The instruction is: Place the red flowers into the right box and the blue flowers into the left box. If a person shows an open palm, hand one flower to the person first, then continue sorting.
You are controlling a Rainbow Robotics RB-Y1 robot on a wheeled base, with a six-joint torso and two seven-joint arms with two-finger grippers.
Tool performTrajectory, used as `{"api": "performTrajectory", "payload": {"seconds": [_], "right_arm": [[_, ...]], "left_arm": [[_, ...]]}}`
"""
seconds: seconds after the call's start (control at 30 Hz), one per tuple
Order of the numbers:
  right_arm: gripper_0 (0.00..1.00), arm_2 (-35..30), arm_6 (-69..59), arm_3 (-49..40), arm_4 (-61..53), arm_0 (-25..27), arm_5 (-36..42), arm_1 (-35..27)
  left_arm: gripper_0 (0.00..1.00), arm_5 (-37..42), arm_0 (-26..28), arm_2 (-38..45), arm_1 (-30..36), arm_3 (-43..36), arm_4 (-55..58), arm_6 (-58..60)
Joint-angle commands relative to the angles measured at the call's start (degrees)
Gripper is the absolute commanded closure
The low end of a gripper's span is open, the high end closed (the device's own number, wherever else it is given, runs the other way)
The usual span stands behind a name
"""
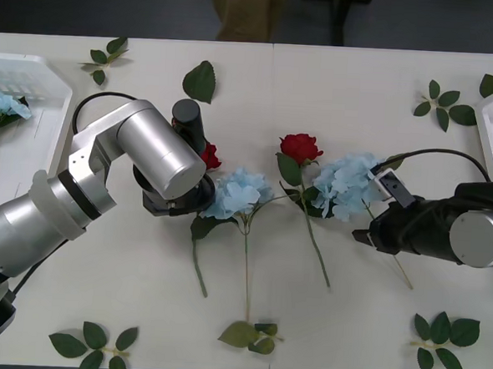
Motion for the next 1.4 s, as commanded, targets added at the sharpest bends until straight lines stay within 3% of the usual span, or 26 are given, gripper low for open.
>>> {"api": "performTrajectory", "payload": {"seconds": [0.03,0.13,0.2,0.43,0.5,0.73,0.77,0.8,0.83,1.13,1.3,1.4], "right_arm": [[0.29,3.7,-6.3,-1.9,3.7,-3.0,-1.8,1.0],[0.63,5.2,-8.2,-1.8,5.2,-3.4,-2.9,0.9],[0.78,5.3,-8.7,-1.5,5.5,-3.5,-3.1,1.2],[0.91,5.4,-8.0,1.6,6.1,-4.0,-5.3,1.6],[1.0,5.9,-7.5,3.4,6.1,-4.4,-7.4,1.8],[1.0,5.7,-7.5,4.1,5.2,-4.6,-8.5,1.6],[1.0,4.8,-7.4,3.7,3.4,-4.6,-8.1,1.4],[1.0,3.0,-7.2,2.9,1.3,-4.6,-6.7,1.3],[1.0,3.0,-7.2,2.9,1.3,-4.6,-6.7,1.3],[1.0,-14.0,-7.3,-9.8,-8.1,-7.0,17.1,2.0],[1.0,-24.2,-10.1,-13.3,-12.3,-12.8,30.8,4.2],[1.0,-26.1,-14.1,-13.4,-16.4,-16.8,33.9,5.2]], "left_arm": [[0.0,-0.3,-2.5,-0.9,-0.8,-1.1,-1.2,-1.9],[0.0,-0.4,-2.5,-1.3,-0.8,0.5,-1.3,-2.0],[0.0,-1.0,-2.5,-1.7,-0.8,1.3,-1.9,-2.1],[0.0,-4.6,-2.5,-2.4,-0.9,5.9,-3.8,-2.8],[0.0,-6.4,-2.5,-2.6,-0.8,7.5,-4.2,-3.2],[0.0,-6.8,-2.5,-2.7,-0.9,7.7,-4.8,-3.8],[0.71,-6.9,-2.5,-2.6,-0.8,7.7,-4.8,-4.0],[1.0,-6.8,-2.4,-2.7,-0.8,7.7,-4.9,-4.0],[1.0,-6.8,-2.4,-2.7,-0.8,7.7,-4.9,-4.0],[1.0,-6.9,-2.5,-2.6,-0.8,7.7,-5.2,-4.2],[1.0,-6.9,-2.4,-2.6,-0.4,7.7,-4.5,-4.2],[1.0,-6.8,-2.4,-2.6,0.3,7.7,-3.9,-4.5]]}}
